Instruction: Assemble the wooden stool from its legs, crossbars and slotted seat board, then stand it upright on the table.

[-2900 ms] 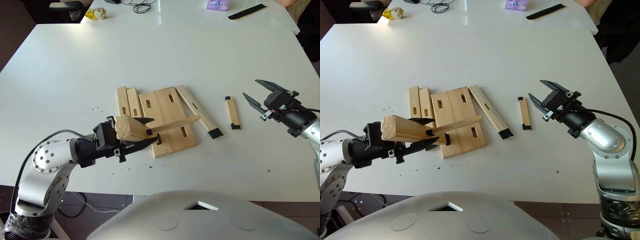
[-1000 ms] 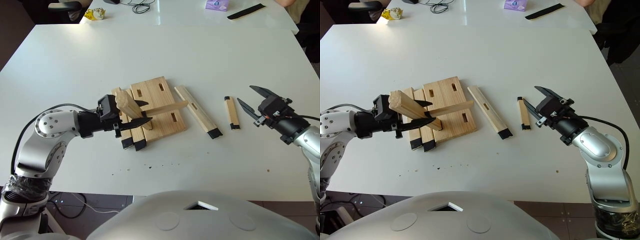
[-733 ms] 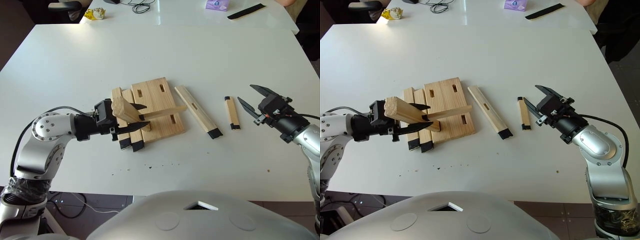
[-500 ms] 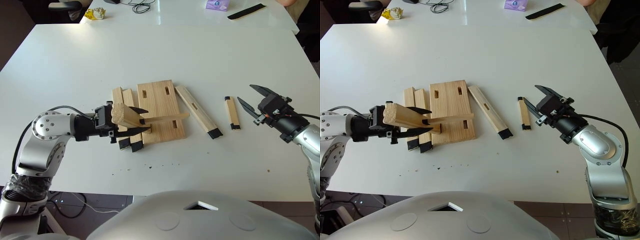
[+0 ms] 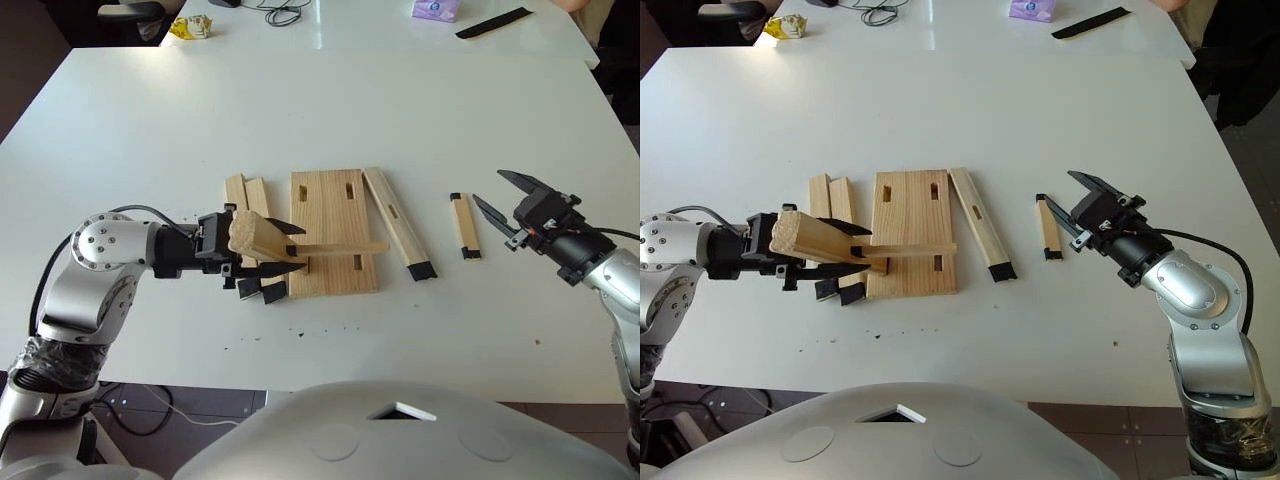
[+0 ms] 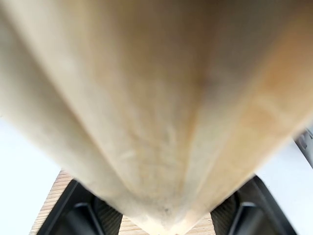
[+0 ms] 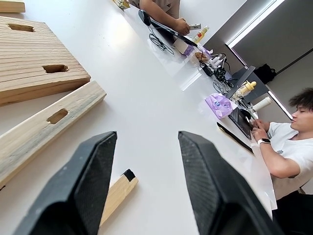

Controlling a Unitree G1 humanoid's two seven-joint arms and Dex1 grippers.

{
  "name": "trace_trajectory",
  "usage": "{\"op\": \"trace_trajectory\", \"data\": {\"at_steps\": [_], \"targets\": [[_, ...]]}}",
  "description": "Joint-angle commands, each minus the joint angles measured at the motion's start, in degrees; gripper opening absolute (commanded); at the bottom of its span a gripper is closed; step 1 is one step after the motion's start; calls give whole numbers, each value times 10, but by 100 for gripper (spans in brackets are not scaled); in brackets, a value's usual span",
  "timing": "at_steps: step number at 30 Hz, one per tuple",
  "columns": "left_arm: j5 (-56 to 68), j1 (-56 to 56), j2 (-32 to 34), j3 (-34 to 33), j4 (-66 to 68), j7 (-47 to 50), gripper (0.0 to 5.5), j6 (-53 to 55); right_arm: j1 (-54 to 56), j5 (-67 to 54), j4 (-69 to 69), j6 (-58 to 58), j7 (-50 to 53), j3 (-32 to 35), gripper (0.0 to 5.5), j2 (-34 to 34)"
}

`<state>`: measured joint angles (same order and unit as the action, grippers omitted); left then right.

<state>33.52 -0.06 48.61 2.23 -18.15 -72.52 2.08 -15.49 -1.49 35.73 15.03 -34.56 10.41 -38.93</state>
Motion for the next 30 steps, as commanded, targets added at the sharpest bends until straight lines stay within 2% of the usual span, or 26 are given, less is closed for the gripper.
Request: {"op": "trace_trajectory", "data": {"at_steps": [1, 9, 10, 15, 22, 25, 30], "targets": [[-24, 6, -10, 24, 27, 17, 205, 49, 19, 7, -9, -6, -2, -20, 231, -2], [-74, 26, -27, 42, 50, 42, 205, 13, 37, 7, -22, -13, -14, -33, 231, -12], [-79, 27, -30, 43, 53, 47, 233, 8, 39, 7, -23, -14, -15, -34, 231, -12], [-98, 27, -47, 55, 70, 52, 302, 6, 44, 7, -23, -14, -17, -41, 231, -12], [-165, 26, -69, 66, 162, 58, 421, -52, 58, 9, -37, -19, -16, -45, 231, -11], [-191, 26, -72, 76, 199, 55, 457, -79, 68, 15, -46, -23, -12, -54, 231, -9], [-165, 36, -63, 66, 167, 44, 457, -59, 74, 20, -56, -33, -11, -57, 231, -7]]}}
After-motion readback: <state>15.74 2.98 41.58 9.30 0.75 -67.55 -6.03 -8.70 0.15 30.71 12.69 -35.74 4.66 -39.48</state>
